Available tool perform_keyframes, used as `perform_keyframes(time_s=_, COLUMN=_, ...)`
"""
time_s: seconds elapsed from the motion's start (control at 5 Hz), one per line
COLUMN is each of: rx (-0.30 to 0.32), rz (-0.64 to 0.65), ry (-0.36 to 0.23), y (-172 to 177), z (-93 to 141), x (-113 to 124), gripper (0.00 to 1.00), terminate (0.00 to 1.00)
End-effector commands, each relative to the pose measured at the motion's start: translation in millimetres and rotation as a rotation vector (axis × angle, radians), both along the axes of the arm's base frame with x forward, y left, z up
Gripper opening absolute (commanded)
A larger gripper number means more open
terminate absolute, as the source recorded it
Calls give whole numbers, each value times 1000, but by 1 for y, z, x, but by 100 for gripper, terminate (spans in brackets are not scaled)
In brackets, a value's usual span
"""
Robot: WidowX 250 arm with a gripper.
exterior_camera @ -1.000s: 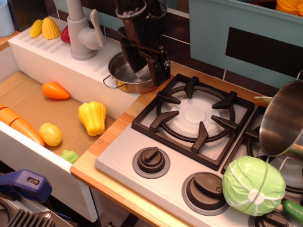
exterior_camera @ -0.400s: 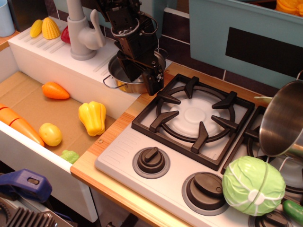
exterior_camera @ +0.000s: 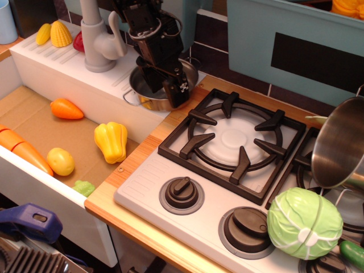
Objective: Put pot or pan on stove
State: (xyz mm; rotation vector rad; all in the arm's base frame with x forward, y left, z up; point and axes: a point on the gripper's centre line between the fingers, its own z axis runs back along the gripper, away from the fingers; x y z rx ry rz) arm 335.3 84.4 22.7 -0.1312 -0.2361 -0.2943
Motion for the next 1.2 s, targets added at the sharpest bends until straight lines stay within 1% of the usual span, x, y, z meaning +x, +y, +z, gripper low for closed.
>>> perform_keyframes(time_s=0.0, rx=12, rz=10, ry=-40, y=1, z=12, x=8, gripper=0, terminate=0)
perform_keyframes(time_s=0.2, rx=-5, rz=24, ry=-48, y=-2, z=9, x=4, gripper=0, terminate=0)
perform_keyframes(time_s=0.4, rx=-11, rz=63, ry=-34, y=-13, z=17, x=-3, gripper=0, terminate=0)
perform_keyframes(time_s=0.6, rx=34, rz=113, ry=-26, y=-34, z=40, x=-12, gripper=0, terminate=0)
perform_keyframes(time_s=0.8, rx=73, rz=169, ry=-25, y=-61, z=60, x=-26, gripper=0, terminate=0)
perform_keyframes(time_s=1.0, rx=95, rz=200, ry=-42, y=-88, z=72, x=-28, gripper=0, terminate=0)
